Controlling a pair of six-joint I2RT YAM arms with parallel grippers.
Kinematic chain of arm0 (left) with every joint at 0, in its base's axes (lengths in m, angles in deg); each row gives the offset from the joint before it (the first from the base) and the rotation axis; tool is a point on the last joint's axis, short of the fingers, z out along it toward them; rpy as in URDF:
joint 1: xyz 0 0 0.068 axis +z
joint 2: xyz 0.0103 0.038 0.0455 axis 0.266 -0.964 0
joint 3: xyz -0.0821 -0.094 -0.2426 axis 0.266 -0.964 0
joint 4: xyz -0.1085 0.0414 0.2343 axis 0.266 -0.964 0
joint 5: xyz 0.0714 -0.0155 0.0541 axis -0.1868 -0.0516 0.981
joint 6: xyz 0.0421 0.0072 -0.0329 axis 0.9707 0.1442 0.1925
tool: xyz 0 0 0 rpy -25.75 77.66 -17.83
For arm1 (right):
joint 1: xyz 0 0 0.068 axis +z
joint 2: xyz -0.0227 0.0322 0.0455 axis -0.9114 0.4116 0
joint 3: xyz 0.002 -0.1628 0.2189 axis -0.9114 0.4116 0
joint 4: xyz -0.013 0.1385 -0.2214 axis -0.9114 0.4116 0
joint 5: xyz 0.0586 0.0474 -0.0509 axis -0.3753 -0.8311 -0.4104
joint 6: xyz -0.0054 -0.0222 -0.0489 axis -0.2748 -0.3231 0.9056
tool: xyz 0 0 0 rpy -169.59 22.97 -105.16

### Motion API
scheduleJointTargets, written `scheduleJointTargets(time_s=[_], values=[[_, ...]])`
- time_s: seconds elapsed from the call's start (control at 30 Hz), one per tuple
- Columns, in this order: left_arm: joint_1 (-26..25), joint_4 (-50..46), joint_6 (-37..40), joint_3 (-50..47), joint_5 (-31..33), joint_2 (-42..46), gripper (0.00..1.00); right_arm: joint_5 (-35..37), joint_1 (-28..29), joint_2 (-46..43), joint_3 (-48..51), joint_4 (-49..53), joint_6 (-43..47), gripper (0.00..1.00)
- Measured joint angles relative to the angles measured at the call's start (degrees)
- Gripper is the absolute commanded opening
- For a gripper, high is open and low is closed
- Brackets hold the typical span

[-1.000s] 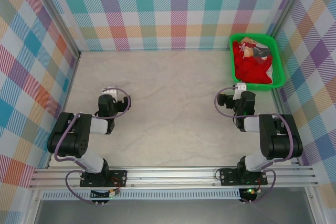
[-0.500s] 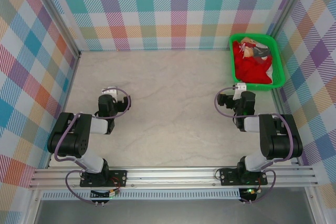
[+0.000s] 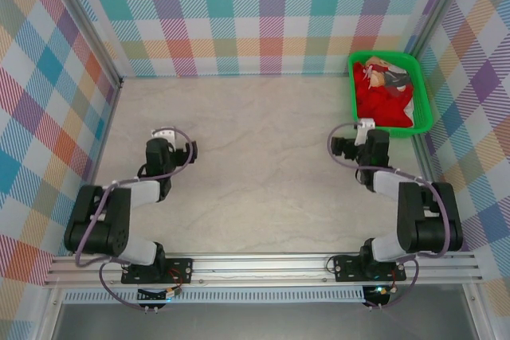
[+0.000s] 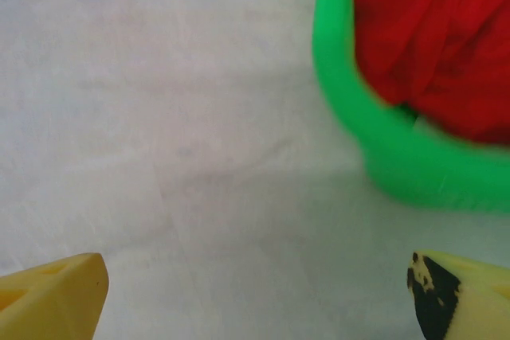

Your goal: Fold and stack the t-shirts

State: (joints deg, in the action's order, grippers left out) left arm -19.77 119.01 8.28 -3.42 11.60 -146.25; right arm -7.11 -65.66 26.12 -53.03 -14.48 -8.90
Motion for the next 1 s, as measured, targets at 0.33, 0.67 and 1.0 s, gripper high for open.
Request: scheduleJointTargets(time_s=[0.33, 0.67, 1.0], values=[[0.0, -19.6, -8.2, 12.9, -3.7, 16.0, 1.00, 2.8, -0.2, 6.7, -30.8, 25.5, -0.4, 0.90], [-0.1, -32.8, -12.7, 16.0, -7.8, 18.4, 1.00, 4.7, -5.0, 31.5, -61.8, 43.4, -3.4, 0.78], [-1.7, -38.2, -12.9, 18.4, -11.2, 20.1, 1.00, 6.0, -7.7, 49.0, -83.7, 55.3, -5.8, 0.71]])
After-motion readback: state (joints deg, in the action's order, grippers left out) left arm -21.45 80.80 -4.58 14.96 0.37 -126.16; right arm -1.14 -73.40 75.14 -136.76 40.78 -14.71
